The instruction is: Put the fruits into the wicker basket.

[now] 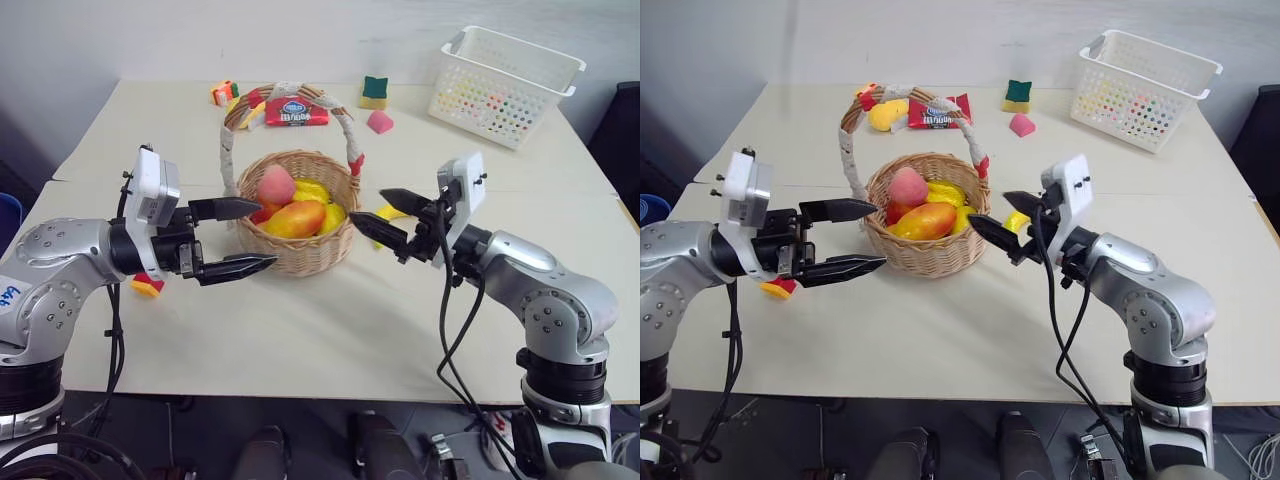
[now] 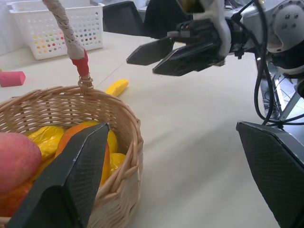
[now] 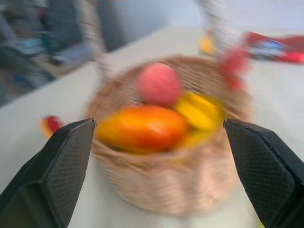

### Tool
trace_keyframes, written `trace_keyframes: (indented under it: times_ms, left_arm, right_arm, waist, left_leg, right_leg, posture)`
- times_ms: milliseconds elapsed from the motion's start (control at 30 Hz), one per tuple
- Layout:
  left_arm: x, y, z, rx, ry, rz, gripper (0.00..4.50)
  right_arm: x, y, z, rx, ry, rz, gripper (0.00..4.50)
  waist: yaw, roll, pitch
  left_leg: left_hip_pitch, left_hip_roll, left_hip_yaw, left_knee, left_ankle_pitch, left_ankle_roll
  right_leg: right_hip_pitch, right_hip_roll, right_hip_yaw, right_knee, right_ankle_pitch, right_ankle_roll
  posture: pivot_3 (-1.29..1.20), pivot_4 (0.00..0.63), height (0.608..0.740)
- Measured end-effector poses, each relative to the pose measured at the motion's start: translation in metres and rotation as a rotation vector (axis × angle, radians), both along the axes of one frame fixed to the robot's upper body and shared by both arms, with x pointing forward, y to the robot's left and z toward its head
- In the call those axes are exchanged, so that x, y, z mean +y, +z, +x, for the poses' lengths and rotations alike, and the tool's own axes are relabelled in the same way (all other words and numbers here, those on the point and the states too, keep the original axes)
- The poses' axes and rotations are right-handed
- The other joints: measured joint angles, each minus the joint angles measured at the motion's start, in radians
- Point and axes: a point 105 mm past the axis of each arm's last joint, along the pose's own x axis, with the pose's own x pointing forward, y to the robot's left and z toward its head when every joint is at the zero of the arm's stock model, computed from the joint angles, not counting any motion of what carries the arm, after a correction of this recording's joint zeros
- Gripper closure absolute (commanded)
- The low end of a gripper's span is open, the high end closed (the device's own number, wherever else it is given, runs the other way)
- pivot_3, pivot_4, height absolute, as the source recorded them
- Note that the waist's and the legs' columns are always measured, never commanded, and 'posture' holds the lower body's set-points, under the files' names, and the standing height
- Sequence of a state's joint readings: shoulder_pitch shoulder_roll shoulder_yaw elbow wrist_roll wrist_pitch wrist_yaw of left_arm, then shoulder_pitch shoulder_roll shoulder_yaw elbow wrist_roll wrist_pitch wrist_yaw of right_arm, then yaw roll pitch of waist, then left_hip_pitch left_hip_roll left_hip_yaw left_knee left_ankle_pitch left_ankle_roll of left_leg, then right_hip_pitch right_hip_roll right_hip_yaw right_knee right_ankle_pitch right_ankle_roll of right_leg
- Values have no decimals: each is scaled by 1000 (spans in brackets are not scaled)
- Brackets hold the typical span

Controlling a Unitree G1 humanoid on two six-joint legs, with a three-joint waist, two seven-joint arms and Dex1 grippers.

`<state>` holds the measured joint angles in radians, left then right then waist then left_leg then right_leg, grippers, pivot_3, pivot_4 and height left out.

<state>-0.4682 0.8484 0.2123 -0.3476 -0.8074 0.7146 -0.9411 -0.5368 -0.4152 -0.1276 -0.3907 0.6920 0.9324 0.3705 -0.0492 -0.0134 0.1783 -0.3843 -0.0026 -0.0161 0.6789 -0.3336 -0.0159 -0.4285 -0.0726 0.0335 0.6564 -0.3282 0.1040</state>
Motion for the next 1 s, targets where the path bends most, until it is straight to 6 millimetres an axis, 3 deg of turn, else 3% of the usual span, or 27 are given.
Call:
trace_keyframes:
  times_ms: [100,267,533,633,1000]
  left_arm:
    - [-5,-1,2,-4,-13,6,0]
    - [-7,5,4,-37,-13,10,0]
    - [-7,6,5,-39,-7,9,0]
    - [-7,6,6,-42,0,9,0]
    - [-6,6,7,-44,16,7,0]
  right_arm:
    - [-12,-29,26,71,-183,-44,30]
    - [6,-67,53,119,-237,-110,30]
    - [10,-78,85,108,-301,-178,30]
    - [9,-90,90,114,-309,-228,652]
    - [10,-91,89,87,-298,-234,4450]
  waist:
    - [-4,0,0]
    - [-9,0,0]
    - [-10,0,0]
    - [-10,0,0]
    - [-9,0,0]
  left_leg:
    - [0,0,0,0,1,-2]
    - [-1,0,1,-1,1,-2]
    - [-2,0,0,0,1,-2]
    - [-2,0,0,0,1,-2]
    - [-2,0,0,0,1,-2]
  right_leg:
    - [-1,1,0,3,0,0]
    - [-3,1,0,4,0,0]
    - [-2,1,0,4,0,0]
    - [-2,1,0,4,0,0]
    - [-2,1,0,4,0,0]
  posture:
    - [0,150,740]
    - [0,150,740]
    - [0,150,740]
    - [0,150,740]
    - [0,150,740]
